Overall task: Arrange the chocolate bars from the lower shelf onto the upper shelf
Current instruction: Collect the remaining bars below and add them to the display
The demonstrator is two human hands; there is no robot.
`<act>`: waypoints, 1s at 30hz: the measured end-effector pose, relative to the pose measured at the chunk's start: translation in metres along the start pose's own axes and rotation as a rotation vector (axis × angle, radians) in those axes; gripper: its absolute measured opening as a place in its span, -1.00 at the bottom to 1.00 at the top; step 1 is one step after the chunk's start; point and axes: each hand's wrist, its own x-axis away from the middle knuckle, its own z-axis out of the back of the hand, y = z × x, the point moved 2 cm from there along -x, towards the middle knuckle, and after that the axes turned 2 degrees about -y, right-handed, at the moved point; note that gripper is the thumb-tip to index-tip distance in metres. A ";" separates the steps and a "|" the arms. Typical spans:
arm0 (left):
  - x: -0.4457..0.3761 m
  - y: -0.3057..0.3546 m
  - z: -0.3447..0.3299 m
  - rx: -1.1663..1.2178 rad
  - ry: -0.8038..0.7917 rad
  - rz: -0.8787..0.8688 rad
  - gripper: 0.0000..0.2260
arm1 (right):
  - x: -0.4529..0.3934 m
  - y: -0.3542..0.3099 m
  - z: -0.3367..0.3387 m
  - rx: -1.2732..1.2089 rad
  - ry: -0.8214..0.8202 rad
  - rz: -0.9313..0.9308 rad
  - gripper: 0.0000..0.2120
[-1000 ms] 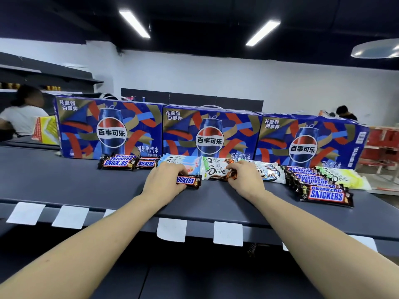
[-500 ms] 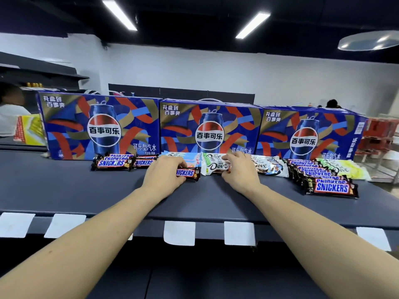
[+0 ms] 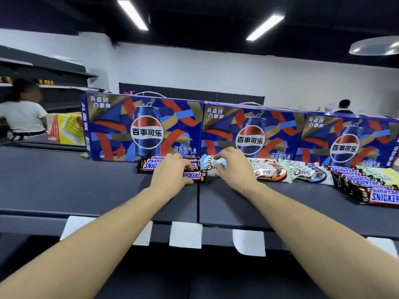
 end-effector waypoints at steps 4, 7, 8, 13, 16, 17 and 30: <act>-0.007 -0.015 -0.002 -0.029 0.013 0.003 -0.70 | -0.005 -0.018 -0.013 -0.006 -0.007 -0.005 -0.73; -0.012 -0.019 -0.006 -0.025 0.030 0.011 -0.71 | -0.006 -0.025 -0.020 -0.009 -0.004 -0.016 -0.73; -0.014 -0.019 -0.006 -0.031 0.034 0.012 -0.71 | -0.007 -0.025 -0.022 -0.008 0.000 -0.019 -0.73; -0.025 -0.018 -0.009 -0.077 0.006 0.007 -0.68 | -0.010 -0.022 -0.024 -0.045 0.003 -0.027 -0.74; -0.029 -0.020 -0.010 -0.069 0.004 0.000 -0.68 | -0.012 -0.019 -0.020 -0.037 0.013 -0.037 -0.76; -0.030 -0.021 -0.010 -0.064 0.003 -0.003 -0.67 | -0.011 -0.019 -0.019 -0.031 0.016 -0.042 -0.76; 0.002 -0.042 0.011 -0.001 0.012 0.210 -0.53 | 0.026 -0.035 -0.002 -0.013 0.003 -0.054 -0.76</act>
